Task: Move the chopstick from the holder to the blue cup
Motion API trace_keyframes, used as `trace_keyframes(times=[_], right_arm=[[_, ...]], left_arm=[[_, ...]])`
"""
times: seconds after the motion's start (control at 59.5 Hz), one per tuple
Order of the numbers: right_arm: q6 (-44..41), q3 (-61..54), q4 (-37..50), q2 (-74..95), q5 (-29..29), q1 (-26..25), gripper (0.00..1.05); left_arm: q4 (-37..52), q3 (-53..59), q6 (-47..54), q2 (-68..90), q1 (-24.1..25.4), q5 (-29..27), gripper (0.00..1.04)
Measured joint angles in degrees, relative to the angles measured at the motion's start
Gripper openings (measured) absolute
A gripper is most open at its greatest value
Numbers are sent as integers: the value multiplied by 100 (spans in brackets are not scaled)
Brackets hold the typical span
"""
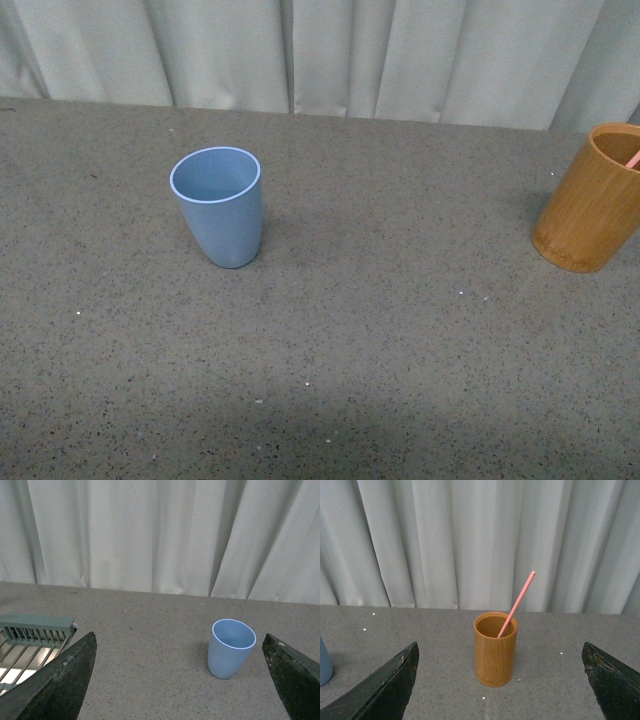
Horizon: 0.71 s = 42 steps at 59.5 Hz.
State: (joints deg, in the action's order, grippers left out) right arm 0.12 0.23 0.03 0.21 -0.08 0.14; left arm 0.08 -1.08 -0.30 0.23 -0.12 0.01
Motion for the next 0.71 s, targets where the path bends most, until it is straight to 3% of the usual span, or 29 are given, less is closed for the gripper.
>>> trace_keyframes(times=[0.705], right_arm=[[0,0,0,0,0,0,95]], left_arm=[[0,0,0,0,0,0,98]])
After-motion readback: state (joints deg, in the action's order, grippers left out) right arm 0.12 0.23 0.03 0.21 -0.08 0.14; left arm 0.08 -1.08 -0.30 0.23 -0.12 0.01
